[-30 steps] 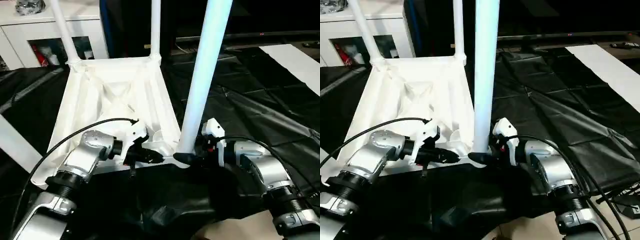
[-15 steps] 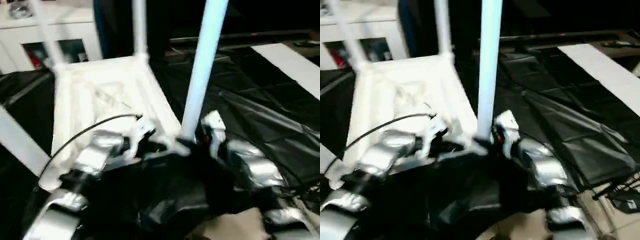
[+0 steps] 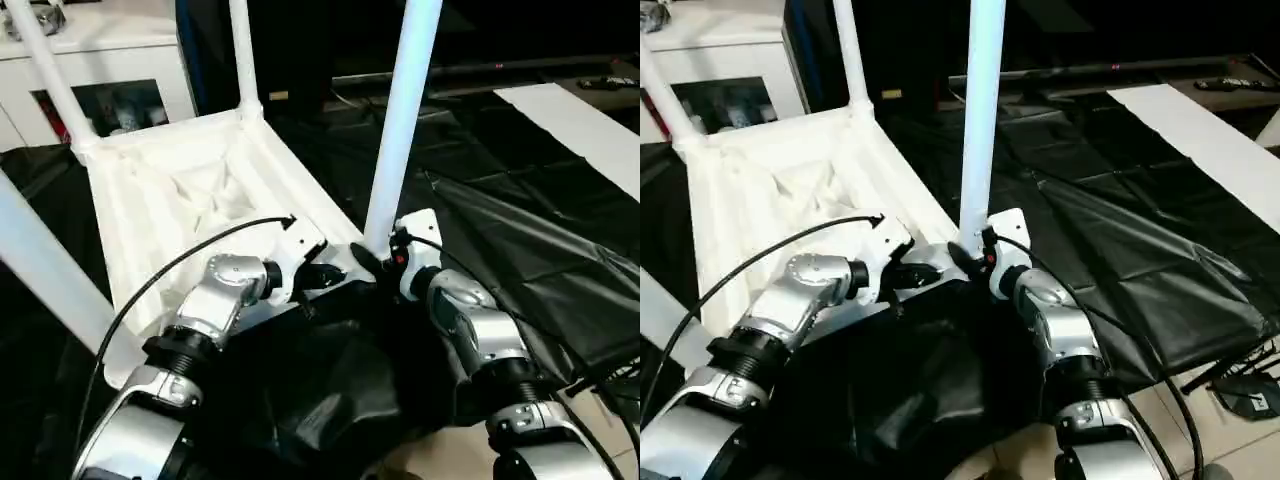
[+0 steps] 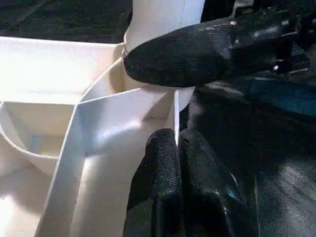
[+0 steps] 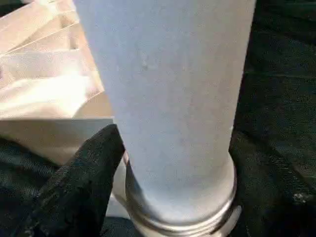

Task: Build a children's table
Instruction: Rotate leg to tighten

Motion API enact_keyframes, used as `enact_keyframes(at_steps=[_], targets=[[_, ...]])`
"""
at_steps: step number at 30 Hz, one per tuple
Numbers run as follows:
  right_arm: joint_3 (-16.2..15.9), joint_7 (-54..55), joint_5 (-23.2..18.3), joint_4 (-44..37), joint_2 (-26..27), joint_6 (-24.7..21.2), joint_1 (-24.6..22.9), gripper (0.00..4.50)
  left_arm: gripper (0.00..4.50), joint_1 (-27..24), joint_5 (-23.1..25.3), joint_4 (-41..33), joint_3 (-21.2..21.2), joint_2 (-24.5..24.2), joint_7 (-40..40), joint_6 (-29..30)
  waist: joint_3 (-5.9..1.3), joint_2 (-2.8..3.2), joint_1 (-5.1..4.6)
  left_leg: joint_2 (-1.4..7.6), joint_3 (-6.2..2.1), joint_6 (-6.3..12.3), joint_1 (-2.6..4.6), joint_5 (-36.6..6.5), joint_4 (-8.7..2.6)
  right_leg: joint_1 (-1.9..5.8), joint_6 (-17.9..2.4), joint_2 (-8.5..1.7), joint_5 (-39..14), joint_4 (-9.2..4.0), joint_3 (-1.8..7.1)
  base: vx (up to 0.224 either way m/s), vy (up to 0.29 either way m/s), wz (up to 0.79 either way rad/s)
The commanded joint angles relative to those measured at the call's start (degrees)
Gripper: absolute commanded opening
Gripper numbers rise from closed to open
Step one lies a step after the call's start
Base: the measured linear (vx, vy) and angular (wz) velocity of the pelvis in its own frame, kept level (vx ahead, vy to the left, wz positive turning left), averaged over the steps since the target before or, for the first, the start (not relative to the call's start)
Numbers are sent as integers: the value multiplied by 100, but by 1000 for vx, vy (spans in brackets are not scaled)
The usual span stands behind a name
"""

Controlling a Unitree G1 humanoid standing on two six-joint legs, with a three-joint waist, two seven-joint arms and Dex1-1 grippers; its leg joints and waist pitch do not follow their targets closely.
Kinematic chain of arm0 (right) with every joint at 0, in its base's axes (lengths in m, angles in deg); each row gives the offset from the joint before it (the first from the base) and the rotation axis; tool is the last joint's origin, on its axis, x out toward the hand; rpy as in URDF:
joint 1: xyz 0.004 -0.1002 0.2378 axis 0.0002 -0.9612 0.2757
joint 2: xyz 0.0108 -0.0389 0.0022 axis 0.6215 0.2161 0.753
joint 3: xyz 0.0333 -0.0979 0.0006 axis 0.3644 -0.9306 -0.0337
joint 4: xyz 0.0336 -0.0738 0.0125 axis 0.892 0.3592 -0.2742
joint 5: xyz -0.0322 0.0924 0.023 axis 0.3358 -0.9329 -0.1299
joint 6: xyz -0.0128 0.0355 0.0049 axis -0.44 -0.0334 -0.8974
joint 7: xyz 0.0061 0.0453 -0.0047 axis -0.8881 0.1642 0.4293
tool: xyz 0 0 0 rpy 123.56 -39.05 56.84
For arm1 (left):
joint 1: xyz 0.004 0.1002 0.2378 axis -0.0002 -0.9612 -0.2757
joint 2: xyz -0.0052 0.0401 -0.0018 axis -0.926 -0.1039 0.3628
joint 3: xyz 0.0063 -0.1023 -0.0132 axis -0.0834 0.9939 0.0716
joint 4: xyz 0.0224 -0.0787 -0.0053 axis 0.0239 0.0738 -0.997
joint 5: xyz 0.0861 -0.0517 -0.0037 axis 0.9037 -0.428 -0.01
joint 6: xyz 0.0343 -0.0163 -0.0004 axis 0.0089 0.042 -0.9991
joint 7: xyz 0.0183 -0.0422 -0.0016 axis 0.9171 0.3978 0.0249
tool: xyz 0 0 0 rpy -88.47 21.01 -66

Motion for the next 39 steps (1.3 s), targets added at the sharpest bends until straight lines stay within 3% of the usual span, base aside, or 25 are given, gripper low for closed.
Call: enact_keyframes(at_steps=[1, 6, 10, 16, 20, 31, 39], targets=[[-711, -852, -44, -194, 29, -59, -124, 384, 0, -31, -264, -391, -216, 76, -485, -280, -361, -22, 17, 463, -290, 275, 99, -1047, -481, 242, -1356, -398, -894, -420, 259, 0, 0, 0], [-752, -1280, -125, -355, -251, -96, -202, 384, 0, -131, -325, -533, -239, -95, -806, -306, -357, -15, 27, 469, -268, 384, 118, -959, -464, 237, -1490, -396, -682, -404, 263, 0, 0, 0], [-682, -2009, -173, -572, -776, 72, -276, 384, 0, -260, -490, -731, -200, -382, -1355, -310, -349, 9, 77, 489, -262, 323, 154, -1072, -479, 214, -1503, -385, -766, -405, 265, 0, 0, 0], [-937, -3008, -321, -955, -1325, -92, -449, 384, 0, -372, -614, -989, -264, -624, -1833, -164, -351, 7, 202, 501, -243, 356, 156, -905, -469, 239, -1517, -380, -562, -369, 255, 0, 0, 0], [-1024, -3369, -359, -989, -1510, -223, -471, 368, 0, -448, -713, -1156, -315, -782, -2131, 7, -351, 2, 231, 503, -244, 320, 155, -937, -467, 231, -1525, -392, -691, -370, 253, 0, 0, 0], [-1015, -3382, -412, -988, -1489, -230, -448, 270, 0, -507, -718, -1278, -348, -871, -2228, 109, -356, 1, 237, 491, -247, 266, 153, -898, -466, 226, -1517, -390, -688, -368, 253, 0, 0, 0], [-880, -2400, -253, -755, -1087, -347, -430, 262, 0, -297, -535, -953, -200, -497, -1364, 63, -346, -33, 181, 477, -266, 163, 144, -1039, -481, 224, -1428, -395, -992, -407, 262, 0, 0, 0]])
